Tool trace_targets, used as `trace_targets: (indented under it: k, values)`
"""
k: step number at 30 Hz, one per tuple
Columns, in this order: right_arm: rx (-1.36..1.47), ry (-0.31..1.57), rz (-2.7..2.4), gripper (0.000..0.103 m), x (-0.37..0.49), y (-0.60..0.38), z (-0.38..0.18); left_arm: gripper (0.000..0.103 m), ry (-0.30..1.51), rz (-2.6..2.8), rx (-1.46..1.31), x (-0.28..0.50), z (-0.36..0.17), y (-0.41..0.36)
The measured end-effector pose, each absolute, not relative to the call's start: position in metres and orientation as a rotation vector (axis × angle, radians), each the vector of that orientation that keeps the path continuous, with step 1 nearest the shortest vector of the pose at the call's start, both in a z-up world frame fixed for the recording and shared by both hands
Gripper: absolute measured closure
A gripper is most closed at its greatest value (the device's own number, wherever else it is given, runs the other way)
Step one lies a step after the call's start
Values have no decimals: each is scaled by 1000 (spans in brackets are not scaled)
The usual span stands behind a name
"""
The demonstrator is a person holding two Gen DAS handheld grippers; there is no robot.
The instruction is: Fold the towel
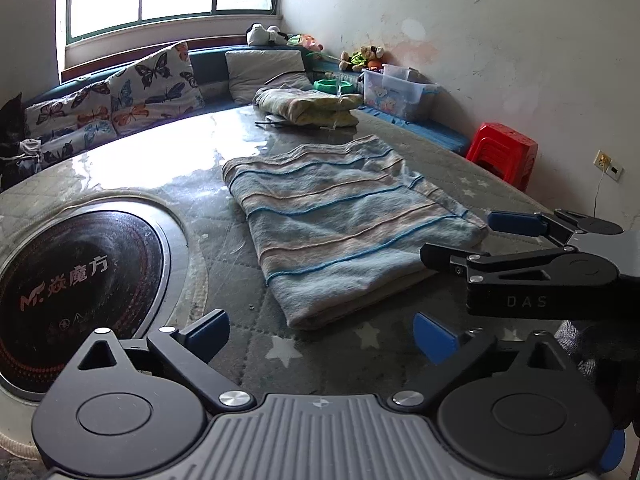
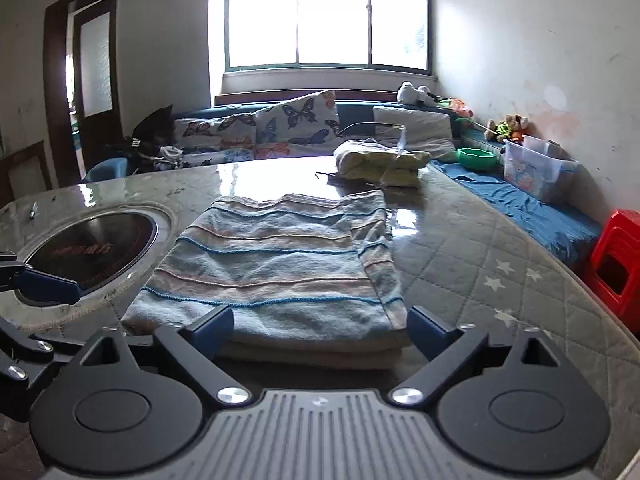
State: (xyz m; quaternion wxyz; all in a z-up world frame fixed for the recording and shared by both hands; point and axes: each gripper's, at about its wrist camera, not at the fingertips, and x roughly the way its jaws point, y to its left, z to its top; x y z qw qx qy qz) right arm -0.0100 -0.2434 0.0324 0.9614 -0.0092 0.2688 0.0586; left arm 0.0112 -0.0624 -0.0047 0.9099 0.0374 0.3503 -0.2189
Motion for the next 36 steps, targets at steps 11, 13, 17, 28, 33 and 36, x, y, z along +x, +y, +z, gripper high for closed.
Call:
trace_targets:
  k: [11, 13, 17, 28, 33, 36]
  values:
    - [-15, 533, 71, 0, -33, -244, 33, 0, 712, -428, 111, -5, 0, -67]
    - [-3, 535, 67, 0, -37, -244, 34, 0, 709, -419, 121, -8, 0, -67]
    - [21, 531, 57, 0, -47, -246, 33, 0, 703, -406, 136, -15, 1, -67]
    - [43, 512, 49, 0, -69, -244, 35, 0, 685, -403, 151, -38, 4, -67]
    - [51, 502, 45, 0, -79, -242, 36, 0, 680, -401, 152, -47, 4, -67]
    - [54, 502, 45, 0, -85, -240, 36, 0, 679, -399, 150, -53, 3, -65]
